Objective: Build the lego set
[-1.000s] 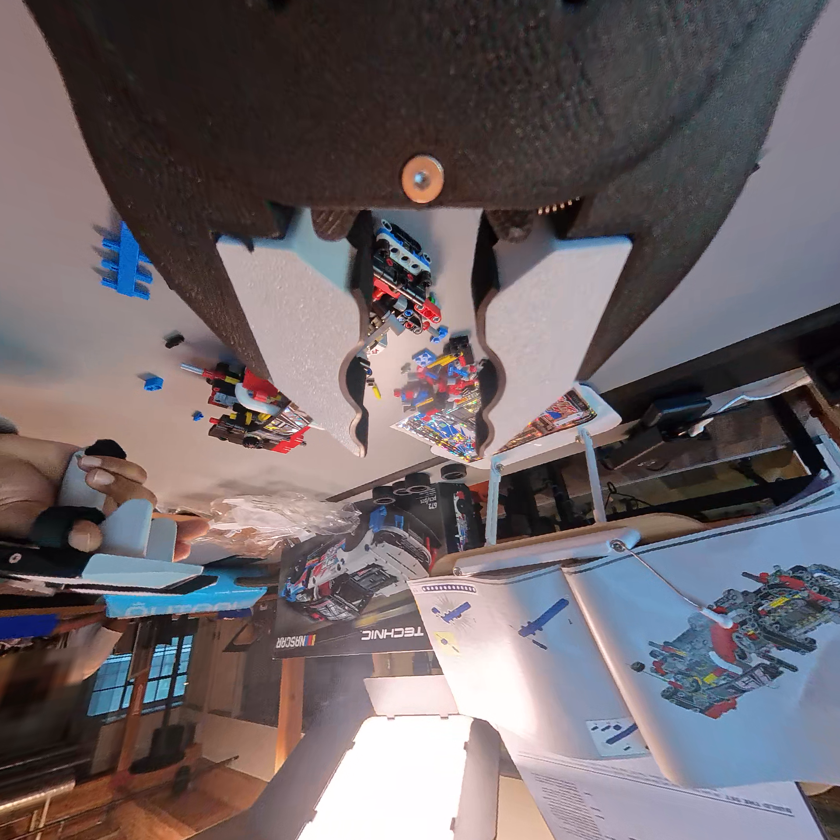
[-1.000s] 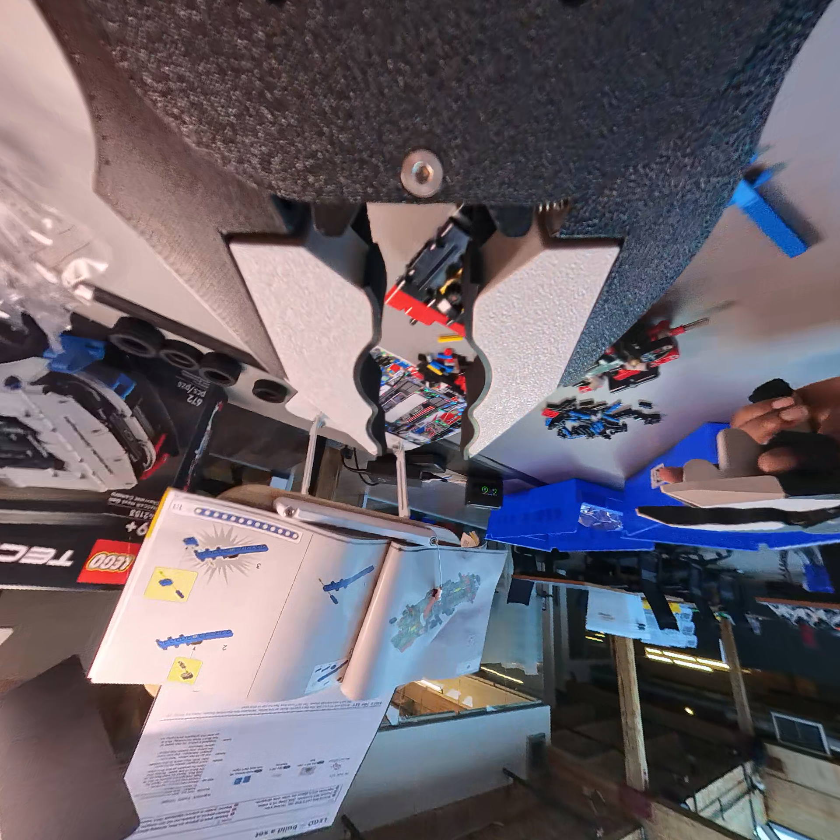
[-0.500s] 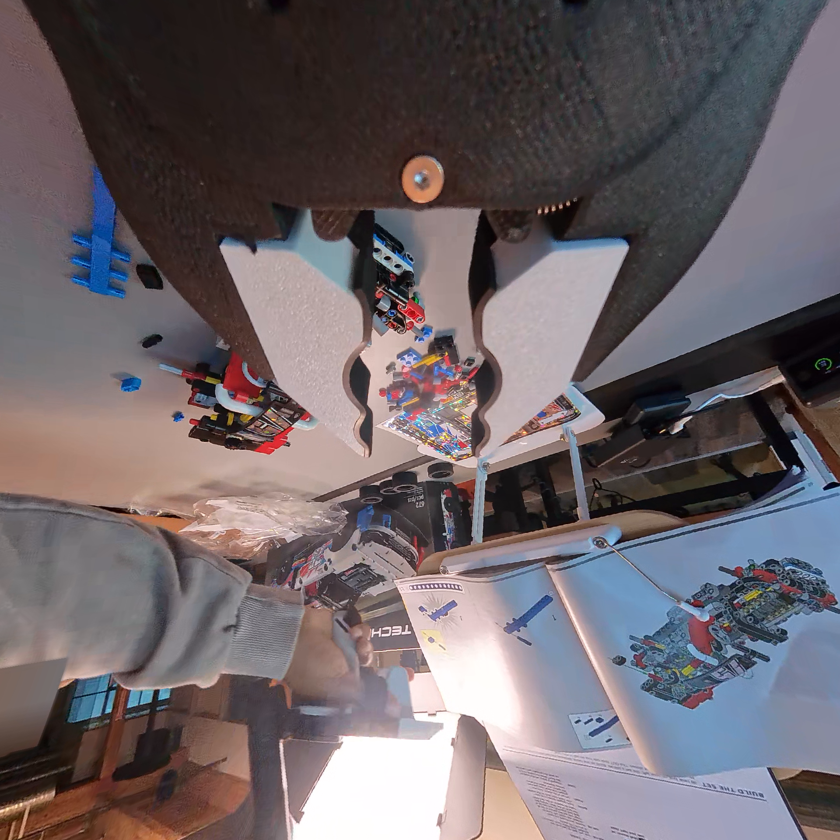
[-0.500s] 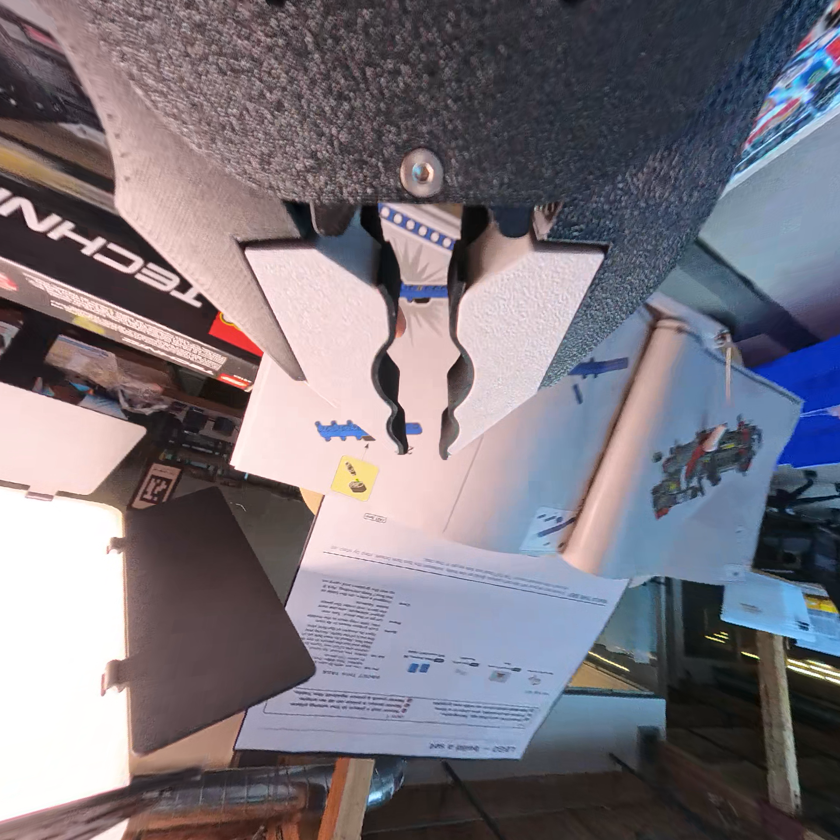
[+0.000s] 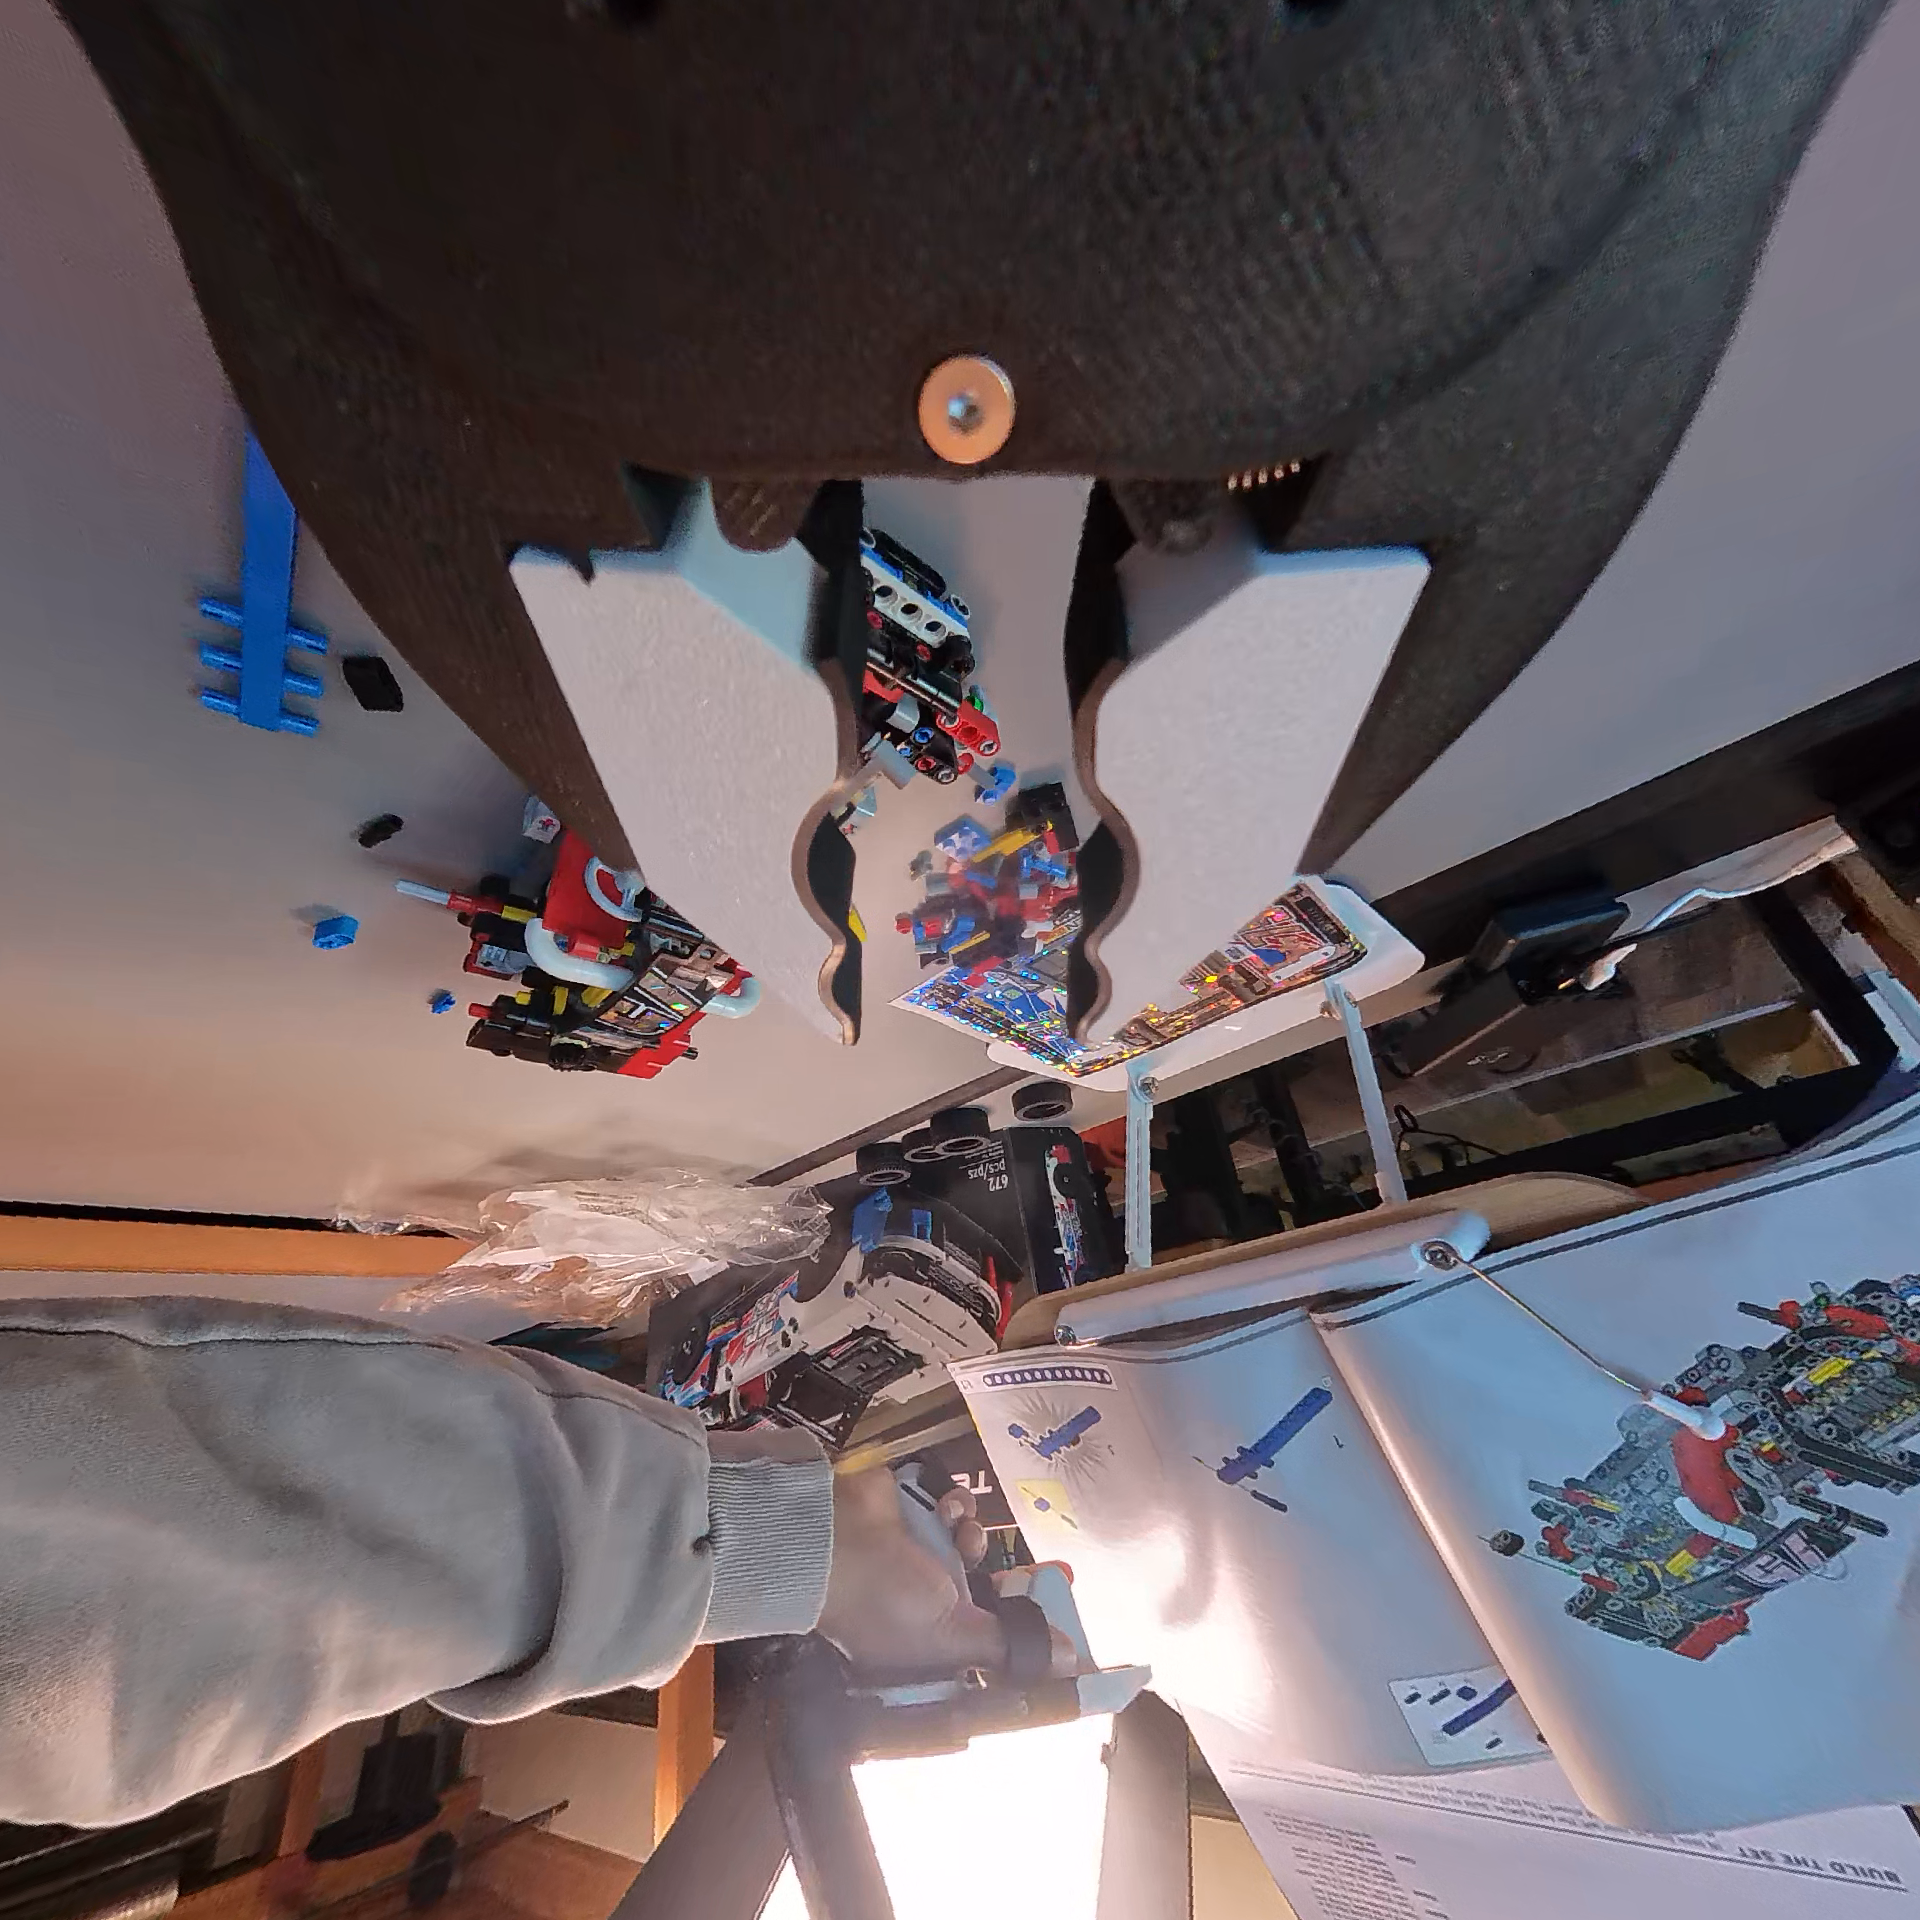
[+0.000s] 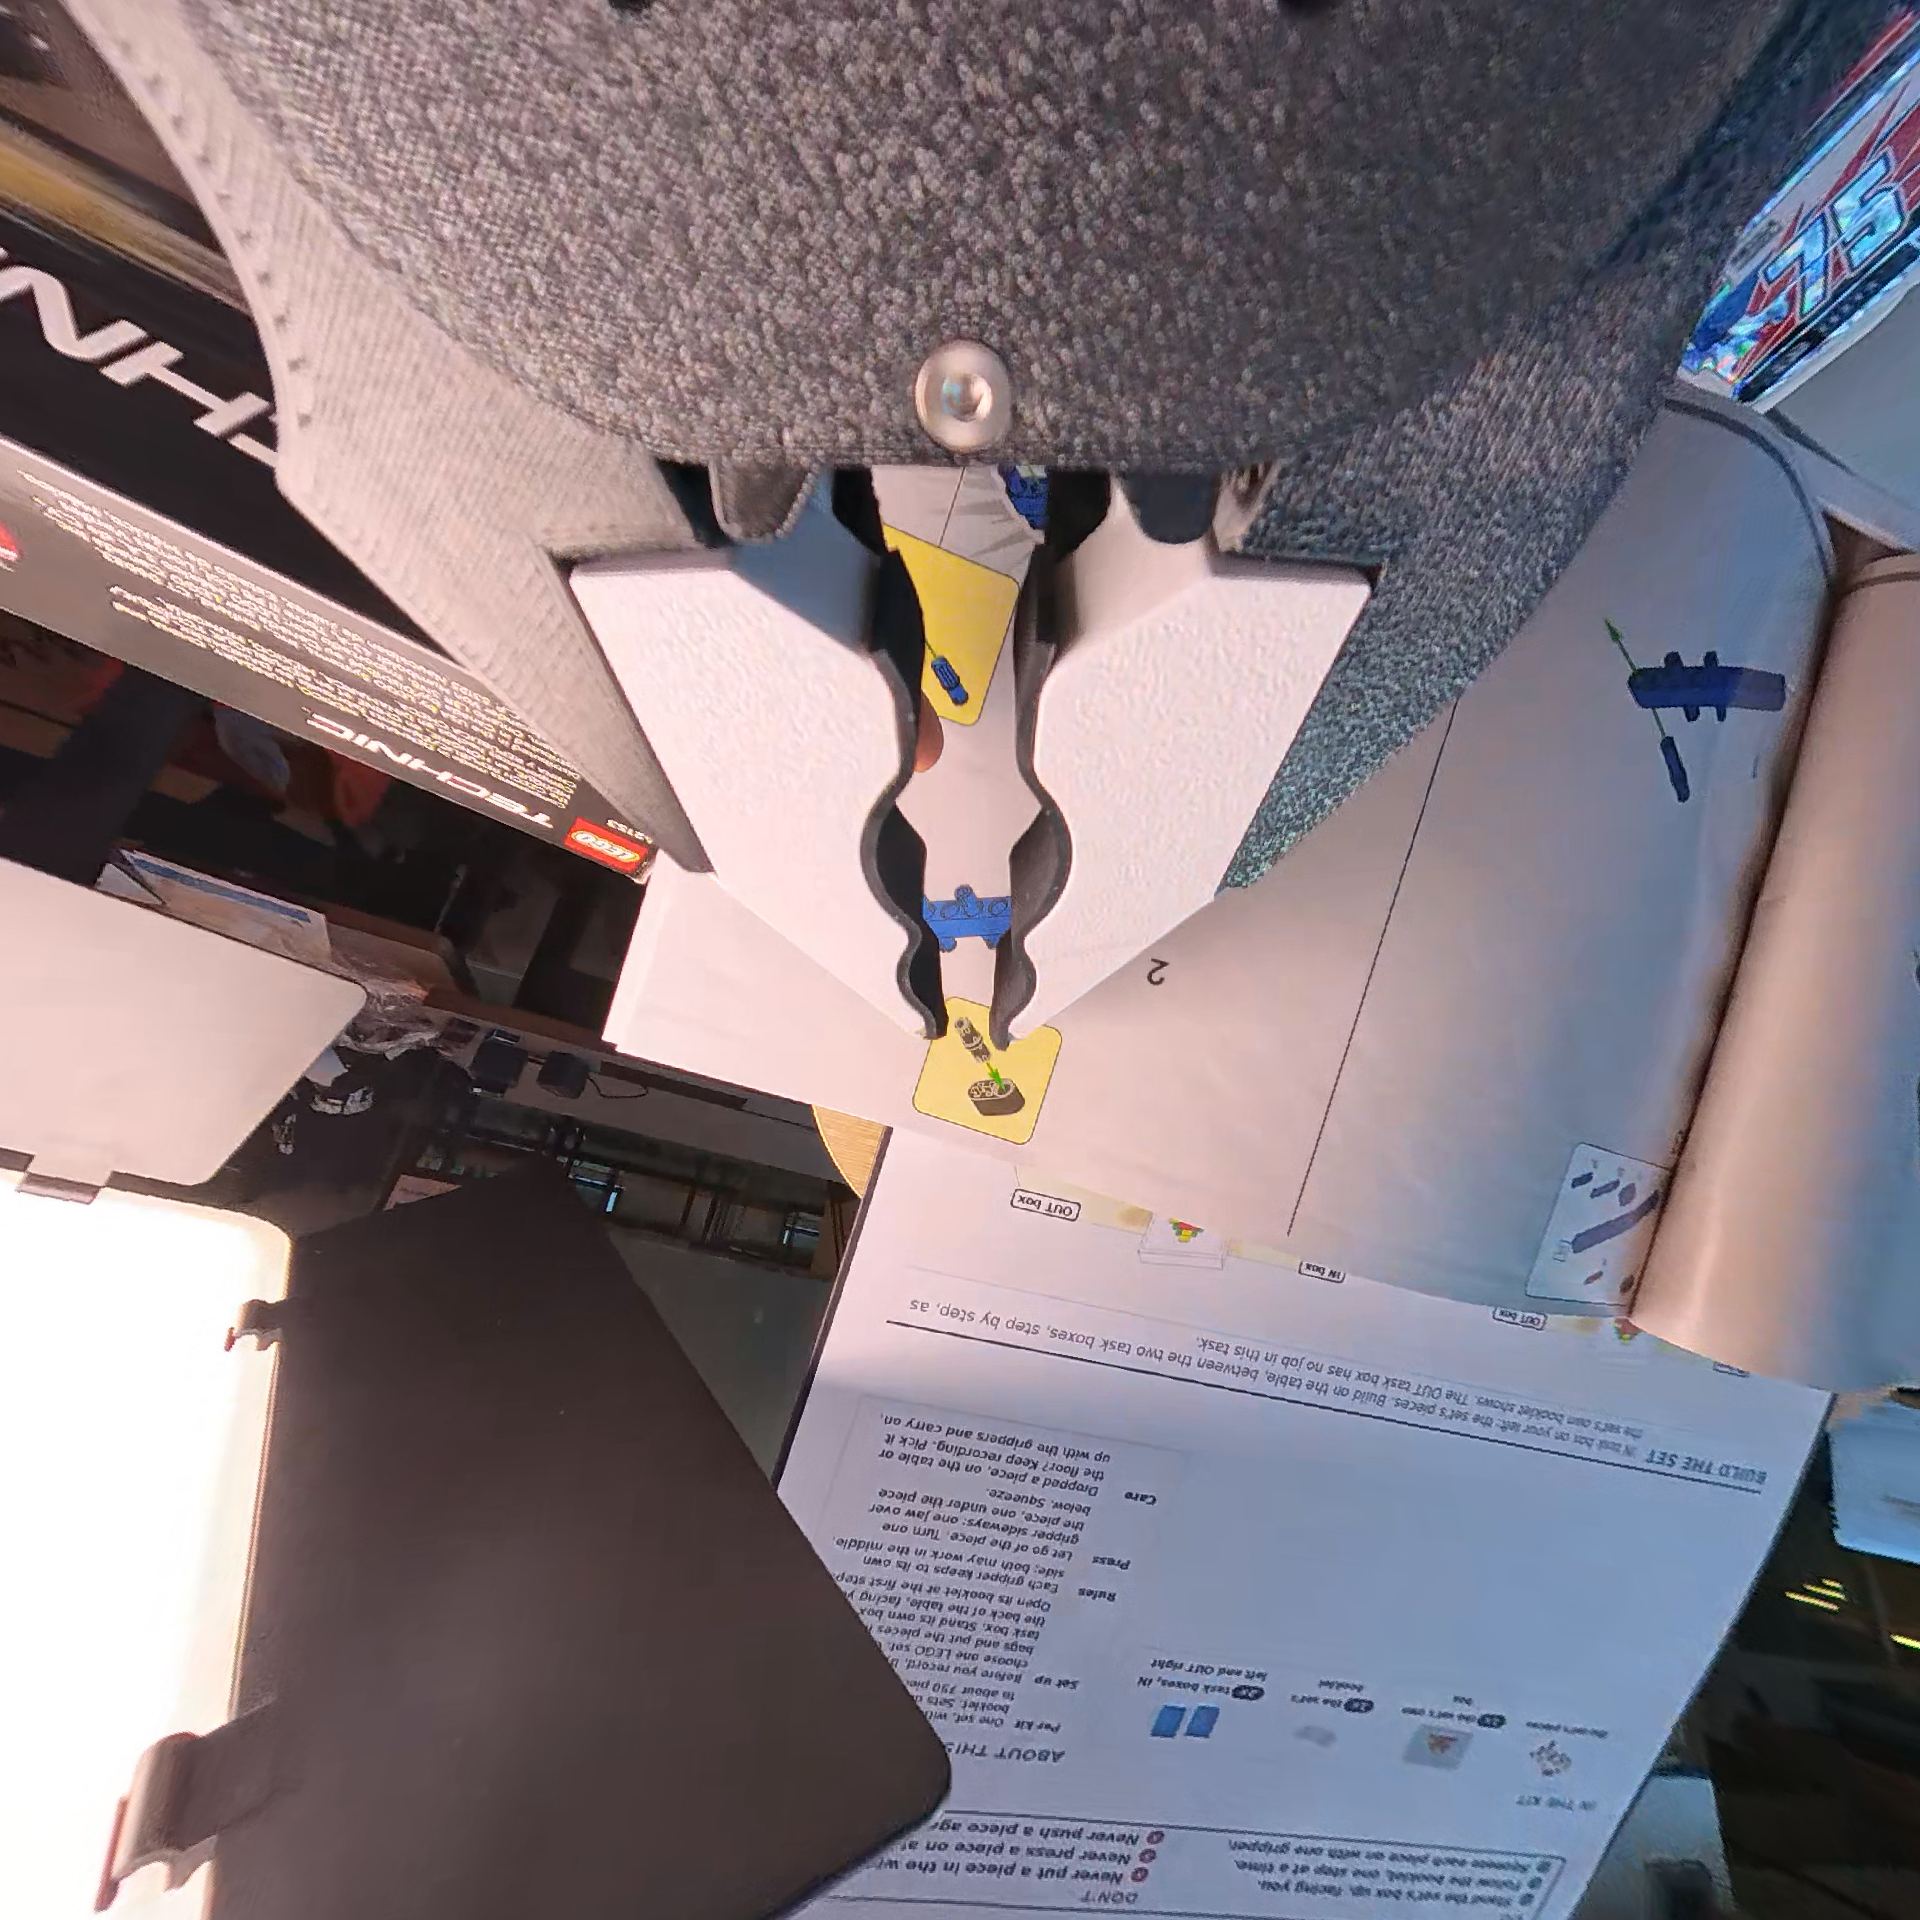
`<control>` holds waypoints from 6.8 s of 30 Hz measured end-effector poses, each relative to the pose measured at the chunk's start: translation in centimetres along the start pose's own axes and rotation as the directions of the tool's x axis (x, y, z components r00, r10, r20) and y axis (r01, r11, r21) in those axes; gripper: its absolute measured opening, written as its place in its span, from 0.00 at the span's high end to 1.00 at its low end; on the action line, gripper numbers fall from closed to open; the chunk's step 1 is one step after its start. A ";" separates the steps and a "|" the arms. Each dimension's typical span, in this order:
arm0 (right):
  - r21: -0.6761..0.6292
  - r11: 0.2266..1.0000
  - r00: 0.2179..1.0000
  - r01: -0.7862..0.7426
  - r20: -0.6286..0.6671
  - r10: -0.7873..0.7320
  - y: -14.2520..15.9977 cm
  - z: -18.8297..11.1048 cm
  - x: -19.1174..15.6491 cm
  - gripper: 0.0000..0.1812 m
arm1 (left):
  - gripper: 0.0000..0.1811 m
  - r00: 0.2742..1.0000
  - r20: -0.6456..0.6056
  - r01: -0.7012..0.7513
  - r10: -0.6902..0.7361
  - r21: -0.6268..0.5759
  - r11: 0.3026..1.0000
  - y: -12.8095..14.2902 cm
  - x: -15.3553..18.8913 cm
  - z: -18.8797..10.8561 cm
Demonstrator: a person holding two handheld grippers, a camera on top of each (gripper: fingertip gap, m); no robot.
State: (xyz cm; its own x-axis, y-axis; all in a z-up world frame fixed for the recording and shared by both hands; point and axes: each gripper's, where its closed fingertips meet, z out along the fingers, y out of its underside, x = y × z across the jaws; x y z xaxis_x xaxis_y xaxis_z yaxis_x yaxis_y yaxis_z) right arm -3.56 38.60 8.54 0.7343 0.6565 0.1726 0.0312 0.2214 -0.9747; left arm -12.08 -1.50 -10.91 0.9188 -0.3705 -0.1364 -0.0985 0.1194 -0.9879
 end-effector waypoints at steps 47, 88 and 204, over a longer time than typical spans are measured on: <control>-0.491 0.745 0.627 0.451 0.768 0.127 21.0 -41.8 -25.7 0.92 | 0.94 0.888 -0.442 -0.224 0.126 -0.177 0.958 4.5 9.9 -0.2; 0.169 0.871 0.420 0.462 0.823 -0.383 14.7 -41.8 -32.0 0.90 | 0.97 0.523 -0.637 0.193 -0.567 -0.559 0.806 4.0 17.2 -1.4; -0.158 0.882 0.441 0.444 0.895 -0.062 15.2 -41.6 -32.6 0.99 | 0.99 0.650 -0.695 -0.001 -0.307 -0.405 0.914 4.3 16.6 -2.7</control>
State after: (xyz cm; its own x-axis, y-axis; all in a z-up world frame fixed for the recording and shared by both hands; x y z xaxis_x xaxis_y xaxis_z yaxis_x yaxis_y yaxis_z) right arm 1.16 -9.45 -17.82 -0.2851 0.9215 0.2639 0.4606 0.3731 -0.8054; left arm 1.68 -9.63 -17.57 0.3623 -0.9176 0.1638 -0.2455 -0.2635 -0.9329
